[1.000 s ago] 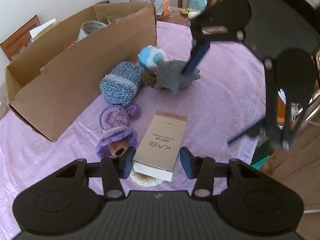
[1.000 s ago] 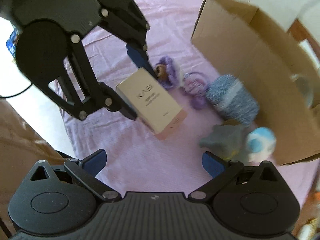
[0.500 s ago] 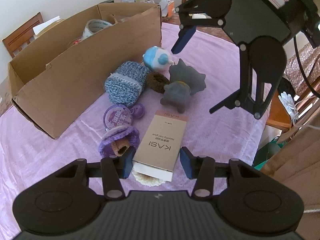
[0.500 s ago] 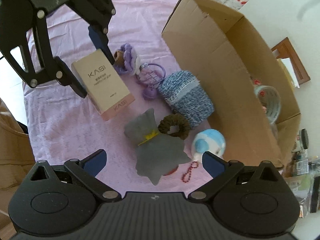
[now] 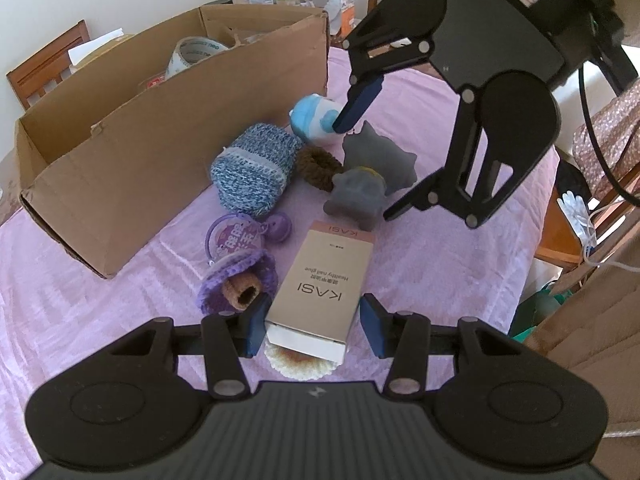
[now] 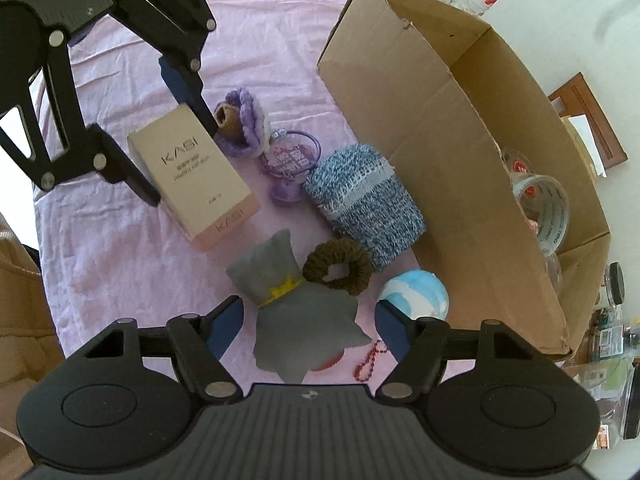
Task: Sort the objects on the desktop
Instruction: 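Carry the KASI box toward the box with the left tool while the right grasps the grey plush, then lower the KASI box into the box with the left tool while the right drops the plush in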
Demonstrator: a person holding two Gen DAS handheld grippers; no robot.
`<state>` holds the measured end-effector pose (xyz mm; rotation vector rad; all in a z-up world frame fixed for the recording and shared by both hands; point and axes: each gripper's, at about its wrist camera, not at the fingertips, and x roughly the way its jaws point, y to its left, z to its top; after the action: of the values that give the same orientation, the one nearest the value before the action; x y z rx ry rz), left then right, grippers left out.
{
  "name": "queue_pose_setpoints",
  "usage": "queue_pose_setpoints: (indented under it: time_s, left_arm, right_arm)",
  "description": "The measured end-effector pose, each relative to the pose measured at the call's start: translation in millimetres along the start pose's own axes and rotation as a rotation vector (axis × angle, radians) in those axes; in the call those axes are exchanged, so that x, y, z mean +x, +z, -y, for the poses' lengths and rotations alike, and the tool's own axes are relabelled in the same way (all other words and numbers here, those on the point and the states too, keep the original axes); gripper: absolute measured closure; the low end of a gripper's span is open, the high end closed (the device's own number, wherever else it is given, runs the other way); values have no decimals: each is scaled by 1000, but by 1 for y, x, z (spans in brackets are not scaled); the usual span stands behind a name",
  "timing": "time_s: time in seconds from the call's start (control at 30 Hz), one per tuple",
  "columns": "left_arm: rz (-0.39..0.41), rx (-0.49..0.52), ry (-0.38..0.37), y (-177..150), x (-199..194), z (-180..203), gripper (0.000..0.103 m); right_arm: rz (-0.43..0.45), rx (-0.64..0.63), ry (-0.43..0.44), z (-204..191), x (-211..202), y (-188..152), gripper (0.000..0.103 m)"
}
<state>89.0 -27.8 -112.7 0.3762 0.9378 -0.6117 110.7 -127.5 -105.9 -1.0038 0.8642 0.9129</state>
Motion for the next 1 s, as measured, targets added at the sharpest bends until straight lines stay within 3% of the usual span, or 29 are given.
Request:
queue_pose_setpoints:
  time_s: [0.2,0.27,0.43,0.63,1.0]
  left_arm:
    - [5,0,-5,2,1,-1,55]
    - [14,-3,-6,2,0,-1,56]
    - [31,-2,-6,6,-7,-5,56]
    - [68,-1,-4,11,-25,-7,56]
    - [172,-57,46,47,-69,-41,56]
  right_arm:
    - [1,9,9,-6,4,1,26]
    - [0,20,-4,-4,0,1,35]
    - [-9,58,20,6,-4,0,44]
    - [4,62,34,6,-14,3,44]
    - [74,94,-48,23,-62,15,44]
